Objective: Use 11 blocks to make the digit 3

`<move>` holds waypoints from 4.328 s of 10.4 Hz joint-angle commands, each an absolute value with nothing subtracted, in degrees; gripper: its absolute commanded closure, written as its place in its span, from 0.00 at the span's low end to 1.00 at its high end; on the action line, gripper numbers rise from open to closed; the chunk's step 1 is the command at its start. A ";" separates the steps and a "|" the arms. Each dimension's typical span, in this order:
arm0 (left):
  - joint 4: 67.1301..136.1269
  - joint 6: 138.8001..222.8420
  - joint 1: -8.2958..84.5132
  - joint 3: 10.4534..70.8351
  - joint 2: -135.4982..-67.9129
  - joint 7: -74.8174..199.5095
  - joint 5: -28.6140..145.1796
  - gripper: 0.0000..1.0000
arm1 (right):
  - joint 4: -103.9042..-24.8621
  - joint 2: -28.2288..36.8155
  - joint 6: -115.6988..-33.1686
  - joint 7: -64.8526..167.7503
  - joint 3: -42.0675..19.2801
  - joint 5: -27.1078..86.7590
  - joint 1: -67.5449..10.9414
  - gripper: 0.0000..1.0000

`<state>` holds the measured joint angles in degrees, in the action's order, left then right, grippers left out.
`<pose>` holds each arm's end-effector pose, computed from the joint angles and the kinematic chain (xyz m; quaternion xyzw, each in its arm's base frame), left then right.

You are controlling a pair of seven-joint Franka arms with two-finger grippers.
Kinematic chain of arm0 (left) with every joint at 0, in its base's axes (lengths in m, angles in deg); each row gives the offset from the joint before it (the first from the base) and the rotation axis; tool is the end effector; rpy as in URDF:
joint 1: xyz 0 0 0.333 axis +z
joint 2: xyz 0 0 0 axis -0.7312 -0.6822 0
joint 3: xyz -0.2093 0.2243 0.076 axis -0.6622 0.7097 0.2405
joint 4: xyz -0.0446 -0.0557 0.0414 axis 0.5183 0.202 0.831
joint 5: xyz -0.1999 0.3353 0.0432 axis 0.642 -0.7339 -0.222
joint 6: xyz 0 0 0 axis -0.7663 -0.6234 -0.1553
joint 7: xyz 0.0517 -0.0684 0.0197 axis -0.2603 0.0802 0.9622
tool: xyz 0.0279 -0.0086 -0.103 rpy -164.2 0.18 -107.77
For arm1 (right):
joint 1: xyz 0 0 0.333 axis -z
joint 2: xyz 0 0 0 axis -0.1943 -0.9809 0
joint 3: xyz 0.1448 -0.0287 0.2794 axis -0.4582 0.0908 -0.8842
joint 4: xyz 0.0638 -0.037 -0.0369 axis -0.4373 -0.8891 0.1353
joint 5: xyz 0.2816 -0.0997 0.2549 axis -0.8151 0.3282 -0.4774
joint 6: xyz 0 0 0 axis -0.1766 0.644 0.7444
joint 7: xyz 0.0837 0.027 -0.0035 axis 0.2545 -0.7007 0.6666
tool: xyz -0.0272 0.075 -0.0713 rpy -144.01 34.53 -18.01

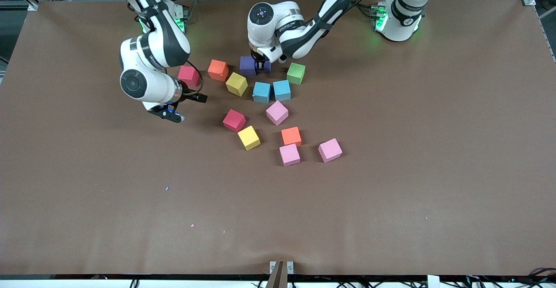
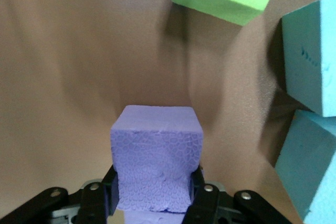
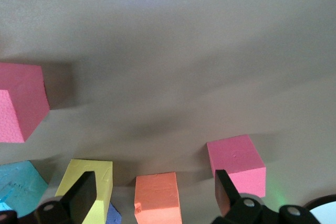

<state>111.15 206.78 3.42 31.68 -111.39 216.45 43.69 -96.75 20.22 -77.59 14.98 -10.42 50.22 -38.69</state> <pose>0.2228 -0.5943 0.2087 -0.7030 -0.7034 0.1023 0.0237 0.4485 0.1882 0.2718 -0.9630 0.1783 0.2015 0.0178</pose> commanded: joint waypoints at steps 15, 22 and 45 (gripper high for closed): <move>109.76 207.71 -0.22 34.54 -111.60 231.59 39.71 0.00 | -97.11 19.41 -80.28 12.14 -10.51 49.36 -40.56 0.00; 108.62 198.13 4.97 31.90 -105.88 225.01 41.82 0.00 | -99.56 17.56 -89.39 1.87 -10.69 49.27 -49.25 0.00; 128.91 197.52 18.33 25.04 -91.65 175.27 47.62 0.00 | -103.17 13.61 -99.18 2.82 -10.60 41.97 -62.36 0.64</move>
<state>125.31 196.61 17.49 25.85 -94.40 180.38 47.60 -102.01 12.95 -98.09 1.92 -10.95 43.27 -61.39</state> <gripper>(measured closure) 0.000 0.264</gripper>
